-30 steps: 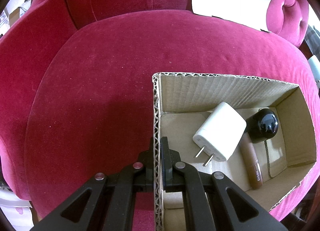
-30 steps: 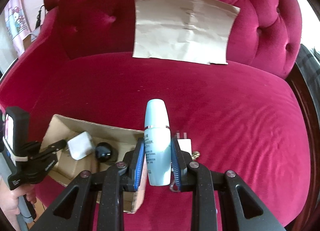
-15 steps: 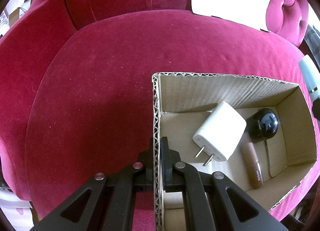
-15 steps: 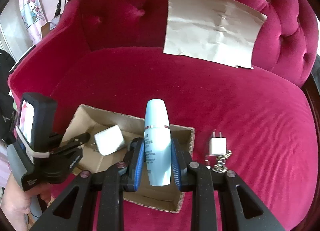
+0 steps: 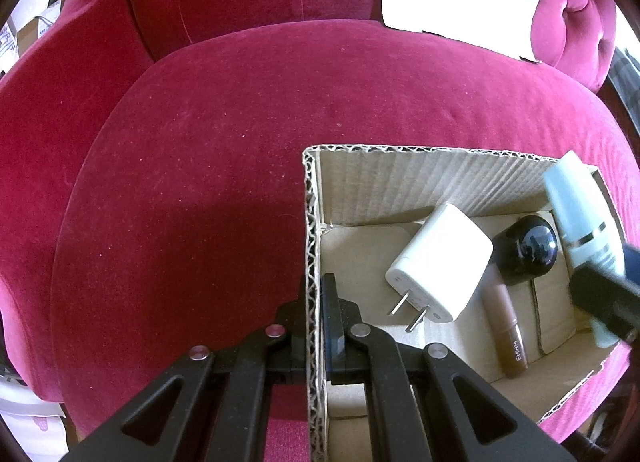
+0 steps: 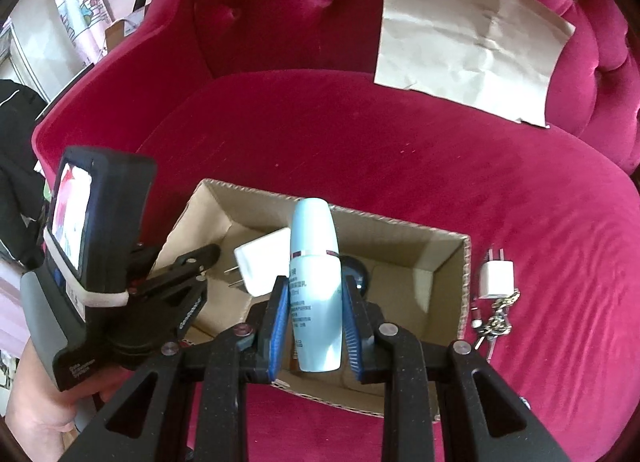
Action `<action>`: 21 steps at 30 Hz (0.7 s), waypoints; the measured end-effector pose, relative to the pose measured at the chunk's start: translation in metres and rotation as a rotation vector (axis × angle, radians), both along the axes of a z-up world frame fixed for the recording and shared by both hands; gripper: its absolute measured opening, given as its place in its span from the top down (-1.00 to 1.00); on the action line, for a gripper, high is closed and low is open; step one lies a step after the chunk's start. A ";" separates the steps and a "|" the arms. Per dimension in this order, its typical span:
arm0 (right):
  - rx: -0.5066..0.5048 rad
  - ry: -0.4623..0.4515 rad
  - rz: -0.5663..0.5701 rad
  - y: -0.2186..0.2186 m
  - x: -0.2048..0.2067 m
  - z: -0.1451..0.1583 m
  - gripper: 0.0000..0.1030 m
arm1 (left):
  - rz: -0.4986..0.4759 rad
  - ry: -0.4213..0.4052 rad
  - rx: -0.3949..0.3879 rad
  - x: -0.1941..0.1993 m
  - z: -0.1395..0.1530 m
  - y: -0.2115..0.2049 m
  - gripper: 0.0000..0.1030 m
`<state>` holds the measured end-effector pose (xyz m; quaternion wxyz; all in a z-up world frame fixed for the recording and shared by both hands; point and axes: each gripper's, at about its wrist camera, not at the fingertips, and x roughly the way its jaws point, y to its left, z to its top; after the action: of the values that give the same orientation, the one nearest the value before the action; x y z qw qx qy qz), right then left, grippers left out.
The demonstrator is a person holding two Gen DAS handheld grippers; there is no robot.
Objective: Organize rigid objects
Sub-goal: 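Lift the cosmetic bottle and carry it over the box, then lower the bottle into the box beside the adapter and open the right gripper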
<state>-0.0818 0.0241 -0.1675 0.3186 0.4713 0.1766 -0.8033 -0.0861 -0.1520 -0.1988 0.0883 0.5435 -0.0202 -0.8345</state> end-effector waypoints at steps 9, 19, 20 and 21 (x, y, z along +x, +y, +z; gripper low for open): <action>-0.015 -0.041 0.014 -0.008 0.002 -0.012 0.48 | -0.005 0.002 -0.004 0.003 0.003 -0.006 0.94; -0.031 -0.069 0.021 -0.012 0.002 -0.018 0.48 | -0.007 0.001 -0.004 0.005 0.006 -0.014 0.94; -0.031 -0.070 0.021 -0.012 0.001 -0.018 0.47 | -0.008 0.001 -0.005 0.005 0.006 -0.015 0.94; -0.029 -0.069 0.022 -0.013 0.000 -0.017 0.46 | -0.007 0.001 -0.005 0.005 0.007 -0.016 0.94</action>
<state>-0.0814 0.0115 -0.1848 0.3399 0.4920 0.1592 -0.7855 -0.0809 -0.1678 -0.1922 0.0866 0.5428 -0.0240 -0.8351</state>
